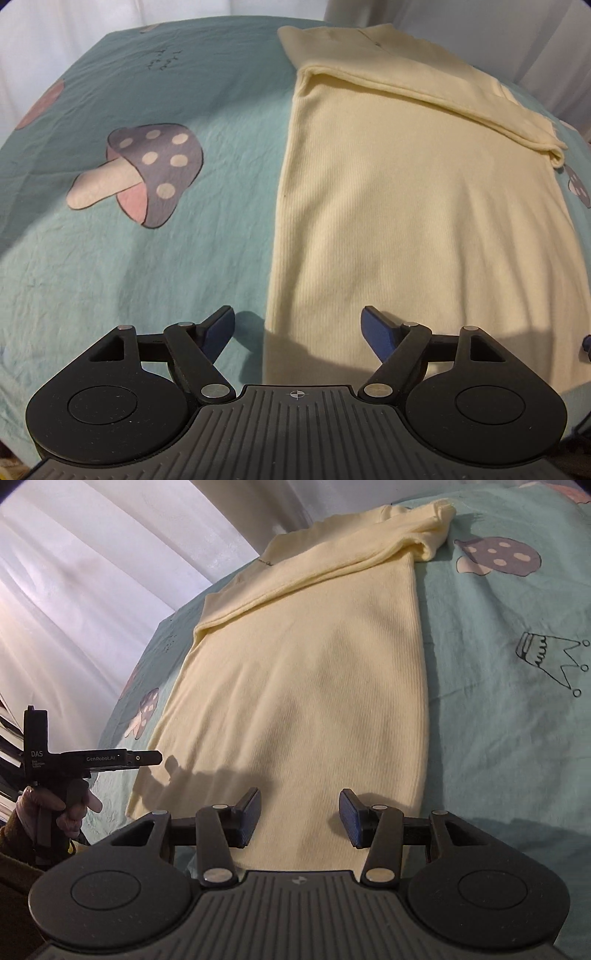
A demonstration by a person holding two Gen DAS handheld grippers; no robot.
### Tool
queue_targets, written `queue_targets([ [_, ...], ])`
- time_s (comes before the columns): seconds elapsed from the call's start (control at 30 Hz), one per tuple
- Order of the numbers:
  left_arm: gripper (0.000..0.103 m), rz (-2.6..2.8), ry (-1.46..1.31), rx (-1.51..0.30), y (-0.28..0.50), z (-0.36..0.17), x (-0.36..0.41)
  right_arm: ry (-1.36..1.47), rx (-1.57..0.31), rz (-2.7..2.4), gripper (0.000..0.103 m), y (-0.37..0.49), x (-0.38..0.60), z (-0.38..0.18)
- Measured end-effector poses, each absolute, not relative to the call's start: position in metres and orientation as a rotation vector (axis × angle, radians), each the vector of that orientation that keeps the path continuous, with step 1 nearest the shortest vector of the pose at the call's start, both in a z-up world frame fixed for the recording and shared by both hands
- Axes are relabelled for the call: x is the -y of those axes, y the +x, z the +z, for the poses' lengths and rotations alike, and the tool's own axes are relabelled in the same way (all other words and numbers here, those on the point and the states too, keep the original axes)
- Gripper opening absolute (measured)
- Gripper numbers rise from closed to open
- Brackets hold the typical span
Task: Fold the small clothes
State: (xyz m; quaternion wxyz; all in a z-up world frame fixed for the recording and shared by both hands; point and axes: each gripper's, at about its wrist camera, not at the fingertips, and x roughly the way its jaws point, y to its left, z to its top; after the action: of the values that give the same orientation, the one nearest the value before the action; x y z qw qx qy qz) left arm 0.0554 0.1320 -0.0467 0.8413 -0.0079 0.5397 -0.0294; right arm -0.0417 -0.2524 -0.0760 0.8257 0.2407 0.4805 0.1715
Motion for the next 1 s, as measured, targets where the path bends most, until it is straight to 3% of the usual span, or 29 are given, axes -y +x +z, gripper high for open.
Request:
queue_targets([
  [0.13, 0.077, -0.076, -0.056, -1.14, 0.041, -0.045, -0.139, 0.425, -1.061, 0.339, 0.046, -0.065, 0.256, -0.072],
  [0.43, 0.053, -0.117, -0.112, -1.16, 0.032, -0.047, -0.147, 0.476, -1.022, 0.234, 0.045, -0.08, 0.292, -0.072],
  [0.57, 0.031, -0.144, -0.098, -1.187, 0.032, -0.046, -0.149, 0.518, -1.062, 0.273, 0.029, -0.079, 0.29, -0.082],
  [0.67, 0.018, -0.159, -0.089, -1.203, 0.032, -0.046, -0.151, 0.542, -1.076, 0.307, 0.025, -0.077, 0.286, -0.086],
  [0.8, 0.02, -0.203, -0.146, -1.225, 0.033, -0.048, -0.159, 0.611, -1.083, 0.304, 0.021, -0.074, 0.293, -0.091],
  [0.9, 0.039, -0.266, -0.152, -1.233, 0.033, -0.048, -0.157, 0.683, -1.098, 0.316, 0.022, -0.07, 0.297, -0.095],
  [0.97, 0.039, -0.298, -0.135, -1.241, 0.035, -0.048, -0.152, 0.72, -1.111, 0.33, 0.023, -0.066, 0.297, -0.098],
  [1.0, 0.029, -0.306, -0.125, -1.245, 0.035, -0.048, -0.151, 0.735, -1.115, 0.338, 0.023, -0.064, 0.297, -0.1],
])
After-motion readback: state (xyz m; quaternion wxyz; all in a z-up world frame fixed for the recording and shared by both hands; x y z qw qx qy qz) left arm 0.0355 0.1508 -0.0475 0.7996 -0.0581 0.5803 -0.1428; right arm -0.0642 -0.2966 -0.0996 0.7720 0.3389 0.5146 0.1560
